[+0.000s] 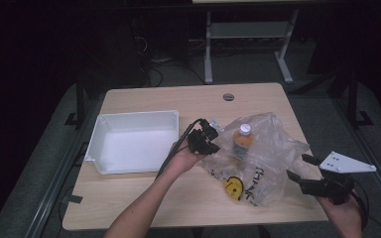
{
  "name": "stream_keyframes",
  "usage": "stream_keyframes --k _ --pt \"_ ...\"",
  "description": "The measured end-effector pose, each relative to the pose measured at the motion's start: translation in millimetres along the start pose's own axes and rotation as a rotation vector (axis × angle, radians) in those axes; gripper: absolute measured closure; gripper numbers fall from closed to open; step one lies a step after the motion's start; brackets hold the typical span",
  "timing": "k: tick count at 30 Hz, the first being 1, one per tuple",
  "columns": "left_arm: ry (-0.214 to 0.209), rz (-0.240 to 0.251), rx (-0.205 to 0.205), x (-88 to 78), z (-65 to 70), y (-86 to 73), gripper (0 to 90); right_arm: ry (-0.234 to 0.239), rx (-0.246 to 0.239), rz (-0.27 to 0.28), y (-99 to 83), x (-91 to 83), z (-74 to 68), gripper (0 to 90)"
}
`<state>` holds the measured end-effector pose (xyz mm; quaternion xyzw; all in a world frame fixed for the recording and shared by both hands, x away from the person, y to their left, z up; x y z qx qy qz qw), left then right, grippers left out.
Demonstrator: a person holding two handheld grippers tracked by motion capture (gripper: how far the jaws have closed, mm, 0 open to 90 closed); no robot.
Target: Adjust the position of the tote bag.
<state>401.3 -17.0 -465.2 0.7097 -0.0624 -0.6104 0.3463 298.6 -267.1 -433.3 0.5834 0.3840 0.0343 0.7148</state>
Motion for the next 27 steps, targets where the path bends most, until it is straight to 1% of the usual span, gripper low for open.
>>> stream_keyframes --k 2,10,14,15,16,17,18,20,21,23,24,25,26,27 --pt "-0.007 -0.006 -0.007 1.1 0.7 -2.7 89.5 0.002 0.001 -0.004 -0.3 0.6 -0.7 25.8" --pt "-0.019 -0.026 -0.015 5.8 2.6 -12.5 89.4 0.003 -0.003 -0.003 -0.6 0.6 -1.1 25.8" --pt "-0.022 -0.032 -0.019 7.8 3.2 -17.7 89.5 0.005 -0.001 -0.006 -1.1 0.8 -1.2 25.8" --pt "-0.021 -0.024 -0.028 8.9 3.7 -18.2 89.4 0.006 -0.002 -0.007 -1.3 1.0 -1.5 25.8" --pt "-0.025 -0.037 -0.02 8.9 3.6 -20.1 89.5 0.008 -0.004 -0.01 -1.6 1.7 -2.2 25.8" --pt "-0.024 -0.033 -0.027 9.8 4.2 -20.7 89.5 0.008 -0.004 -0.01 -1.6 1.7 -2.2 25.8" --pt "-0.023 -0.037 -0.023 9.9 3.9 -22.0 89.4 0.009 -0.003 -0.013 -1.8 2.0 -2.6 25.8" --pt "-0.026 -0.037 -0.031 11.1 5.0 -23.4 89.5 0.013 -0.003 -0.013 -1.8 2.7 -3.4 25.8" --pt "-0.025 -0.041 -0.024 11.3 4.6 -24.7 89.4 0.013 -0.002 -0.015 -1.9 2.8 -3.8 25.8" --pt "-0.027 -0.035 -0.033 12.8 5.2 -26.0 89.5 0.015 -0.003 -0.015 -1.9 3.1 -4.0 25.8" --pt "-0.028 -0.041 -0.027 12.9 5.0 -27.2 89.5 0.015 -0.001 -0.017 -2.2 3.2 -4.3 25.8" --pt "-0.03 -0.04 -0.035 13.7 5.7 -28.1 89.5 0.015 -0.001 -0.017 -2.2 3.2 -4.3 25.8" --pt "-0.031 -0.046 -0.029 14.5 5.5 -30.1 89.4 0.016 -0.001 -0.019 -2.4 3.4 -4.4 25.8" --pt "-0.032 -0.042 -0.039 15.7 6.3 -30.9 89.4 0.016 -0.001 -0.019 -2.4 3.4 -4.4 25.8"
Point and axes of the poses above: each handheld gripper's, and its own axes: x roughly forward along the jaws, y roughly out of its top, z roughly to its right, the point moved 9 cm from there along x, roughly forward along the jaws, and after that the axes turned 4 degrees about x, right-handed, at the moved point
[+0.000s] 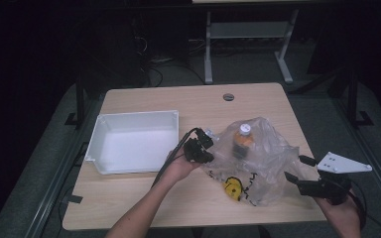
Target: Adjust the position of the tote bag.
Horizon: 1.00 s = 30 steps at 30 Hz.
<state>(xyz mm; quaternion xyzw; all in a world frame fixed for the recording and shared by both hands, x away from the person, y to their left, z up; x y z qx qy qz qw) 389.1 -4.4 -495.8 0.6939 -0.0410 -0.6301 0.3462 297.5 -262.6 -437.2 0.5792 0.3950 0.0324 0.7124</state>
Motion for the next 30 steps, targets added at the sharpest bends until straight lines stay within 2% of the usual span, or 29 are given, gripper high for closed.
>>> stream_keyframes --k 7,12,19,30 --pt "-0.009 -0.014 -0.001 4.5 1.4 -7.7 89.4 0.003 0.0 -0.004 -1.0 1.3 -0.1 25.8" --pt "0.0 -0.002 -0.005 1.9 1.1 -7.5 85.3 0.002 -0.001 -0.005 -1.2 1.3 0.0 25.8" --pt "0.002 0.022 -0.005 -12.6 3.6 -7.8 78.6 0.001 0.008 -0.007 -2.2 -0.1 1.1 25.7" --pt "0.004 0.047 0.015 -45.8 7.4 -16.3 72.1 0.0 0.002 -0.008 -2.9 -0.8 0.9 25.7"
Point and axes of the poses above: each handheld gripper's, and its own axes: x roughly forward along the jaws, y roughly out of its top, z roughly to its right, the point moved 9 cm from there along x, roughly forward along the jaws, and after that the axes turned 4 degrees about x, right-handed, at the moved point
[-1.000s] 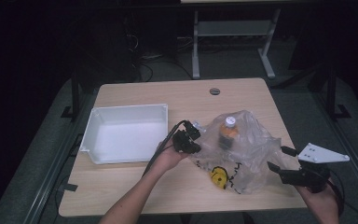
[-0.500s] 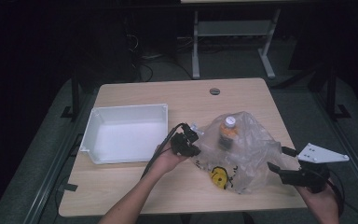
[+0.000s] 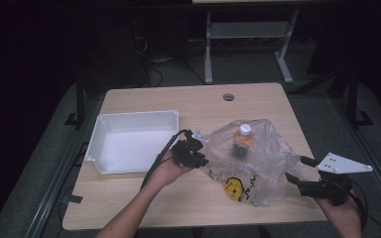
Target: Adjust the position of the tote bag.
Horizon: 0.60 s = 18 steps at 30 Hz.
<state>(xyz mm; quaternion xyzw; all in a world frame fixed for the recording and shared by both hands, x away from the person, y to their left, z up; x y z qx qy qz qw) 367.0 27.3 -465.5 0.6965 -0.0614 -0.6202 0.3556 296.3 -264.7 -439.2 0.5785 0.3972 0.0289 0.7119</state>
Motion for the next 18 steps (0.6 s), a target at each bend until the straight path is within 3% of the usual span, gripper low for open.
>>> stream_keyframes --k 10,18 --pt "-0.008 0.018 0.005 -25.1 -1.9 -4.1 67.7 -0.009 0.009 -0.003 -3.0 -1.4 3.8 25.7" --pt "-0.009 0.055 0.027 -44.3 -1.3 15.5 62.9 -0.004 0.013 -0.006 -4.2 -1.2 3.9 25.4"
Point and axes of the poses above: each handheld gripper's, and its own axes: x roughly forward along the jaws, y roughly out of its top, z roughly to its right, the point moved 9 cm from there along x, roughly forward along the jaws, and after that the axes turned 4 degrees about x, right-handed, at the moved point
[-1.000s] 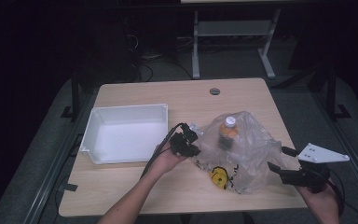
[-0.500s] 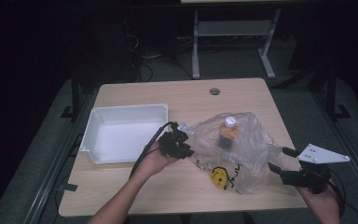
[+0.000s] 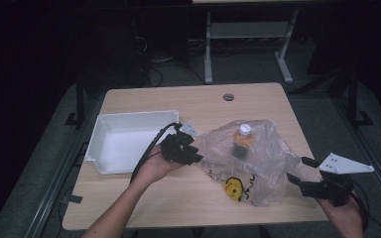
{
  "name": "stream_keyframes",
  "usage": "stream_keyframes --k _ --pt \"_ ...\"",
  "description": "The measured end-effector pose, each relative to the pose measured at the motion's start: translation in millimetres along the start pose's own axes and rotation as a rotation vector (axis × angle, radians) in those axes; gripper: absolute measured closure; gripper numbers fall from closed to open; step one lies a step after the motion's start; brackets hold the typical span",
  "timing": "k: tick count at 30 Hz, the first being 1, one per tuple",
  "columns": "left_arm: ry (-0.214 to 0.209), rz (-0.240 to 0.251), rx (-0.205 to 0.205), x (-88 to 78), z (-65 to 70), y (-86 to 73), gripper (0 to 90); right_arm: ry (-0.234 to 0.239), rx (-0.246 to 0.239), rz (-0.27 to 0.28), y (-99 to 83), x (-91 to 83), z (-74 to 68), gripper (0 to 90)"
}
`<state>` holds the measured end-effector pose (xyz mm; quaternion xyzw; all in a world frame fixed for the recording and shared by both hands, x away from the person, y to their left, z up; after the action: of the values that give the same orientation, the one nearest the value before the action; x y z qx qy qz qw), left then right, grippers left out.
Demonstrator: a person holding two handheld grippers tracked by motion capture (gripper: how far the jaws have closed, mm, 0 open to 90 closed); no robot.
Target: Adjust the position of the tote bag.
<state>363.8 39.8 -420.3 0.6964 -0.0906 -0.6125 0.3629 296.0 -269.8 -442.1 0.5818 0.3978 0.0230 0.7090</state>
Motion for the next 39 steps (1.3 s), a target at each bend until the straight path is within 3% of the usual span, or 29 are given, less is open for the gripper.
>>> stream_keyframes --k 6,15,29,39 --pt "0.0 0.01 0.031 -8.2 1.6 20.3 57.8 0.003 0.001 0.0 -0.8 -0.2 1.0 25.2" --pt "0.0 0.03 0.064 -5.8 0.5 49.6 53.0 0.008 0.003 -0.002 -1.4 0.1 0.9 25.2" --pt "-0.025 0.033 0.116 23.5 1.7 100.2 42.2 0.016 0.011 0.0 -3.6 -0.1 3.3 25.1" --pt "-0.041 -0.025 0.091 47.6 -5.3 99.0 41.1 0.022 0.015 0.002 -3.8 -0.3 3.7 25.1"
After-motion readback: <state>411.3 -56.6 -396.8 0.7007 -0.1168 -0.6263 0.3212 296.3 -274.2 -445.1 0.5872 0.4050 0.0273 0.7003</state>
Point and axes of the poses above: each handheld gripper's, and its own axes: x roughly forward along the jaws, y roughly out of its top, z roughly to its right, the point moved 9 cm from there along x, roughly forward along the jaws, and after that the axes turned 4 degrees about x, right-handed, at the moved point
